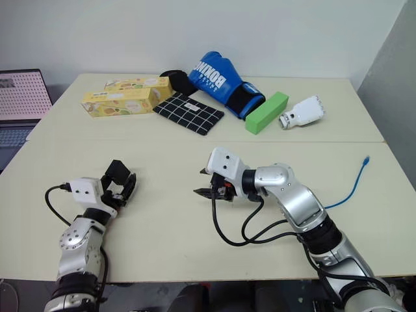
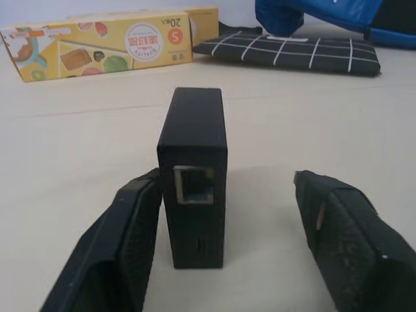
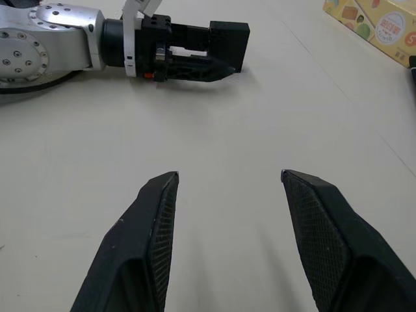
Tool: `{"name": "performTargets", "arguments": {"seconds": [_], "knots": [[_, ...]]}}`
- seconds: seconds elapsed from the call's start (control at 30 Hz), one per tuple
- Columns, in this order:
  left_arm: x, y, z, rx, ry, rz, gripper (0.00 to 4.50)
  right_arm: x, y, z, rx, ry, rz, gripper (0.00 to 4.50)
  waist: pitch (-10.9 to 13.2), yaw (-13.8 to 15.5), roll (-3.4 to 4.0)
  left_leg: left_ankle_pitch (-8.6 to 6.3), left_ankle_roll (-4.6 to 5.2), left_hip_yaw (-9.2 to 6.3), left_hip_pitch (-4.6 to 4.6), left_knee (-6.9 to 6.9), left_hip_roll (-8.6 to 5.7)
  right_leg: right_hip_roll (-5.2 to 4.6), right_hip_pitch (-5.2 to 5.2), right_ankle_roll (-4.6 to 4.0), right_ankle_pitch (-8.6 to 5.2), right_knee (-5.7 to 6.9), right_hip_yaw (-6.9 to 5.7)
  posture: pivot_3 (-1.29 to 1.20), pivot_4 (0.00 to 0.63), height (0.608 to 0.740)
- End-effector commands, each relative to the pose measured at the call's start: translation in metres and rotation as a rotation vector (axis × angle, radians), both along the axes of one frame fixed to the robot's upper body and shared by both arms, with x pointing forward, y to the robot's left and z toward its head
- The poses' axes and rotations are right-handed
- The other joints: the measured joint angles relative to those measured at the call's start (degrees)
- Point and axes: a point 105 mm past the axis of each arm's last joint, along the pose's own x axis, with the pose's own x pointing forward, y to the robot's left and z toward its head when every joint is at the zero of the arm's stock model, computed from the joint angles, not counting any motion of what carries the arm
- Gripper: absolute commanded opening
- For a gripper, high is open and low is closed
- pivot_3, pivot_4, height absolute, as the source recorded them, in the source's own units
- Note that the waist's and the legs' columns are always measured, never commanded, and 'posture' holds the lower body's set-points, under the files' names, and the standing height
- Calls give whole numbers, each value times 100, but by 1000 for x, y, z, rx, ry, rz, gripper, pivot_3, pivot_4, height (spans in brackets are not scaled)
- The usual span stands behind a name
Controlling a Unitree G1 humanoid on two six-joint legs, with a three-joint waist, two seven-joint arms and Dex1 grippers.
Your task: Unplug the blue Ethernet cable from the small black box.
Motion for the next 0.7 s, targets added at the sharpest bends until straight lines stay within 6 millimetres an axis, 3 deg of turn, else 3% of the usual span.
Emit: {"name": "performTargets", "arguments": {"seconds": [0.03, 0.2, 0.37, 0.5, 0.7], "knots": [[-11, 2, -5, 49, 124, -17, 3894, -4, -4, 7, 45, -3, -23, 2654, 0, -6, 0, 0, 0, -2, 0, 0, 0, 0, 0, 0, 0, 1, -1, 0, 150, 740], [-27, -1, 17, 147, 160, -65, 3894, 2, -31, 0, 68, 53, -145, 2654, 0, 4, 0, 0, 0, -7, 0, 0, 3, 1, 1, 0, 0, 2, -1, 0, 150, 740], [-43, -6, 38, 233, 227, -186, 3894, 10, -79, 4, 66, 93, -273, 2654, 1, 54, 0, 0, 0, 2, -4, 1, 1, 2, 3, 0, 0, 1, -7, 0, 150, 740], [-53, 1, 58, 283, 283, -269, 3894, 14, -119, 7, 20, 120, -355, 2654, 2, 56, 3, 0, 1, 14, -3, -2, 0, 4, 5, 0, -1, -2, -5, 0, 150, 740], [-63, 15, 75, 281, 325, -308, 3894, 15, -151, 13, -41, 124, -404, 2654, 4, 29, 5, -1, 3, 27, 1, -4, -1, 11, 1, -1, -1, -2, 0, 0, 150, 740]]}}
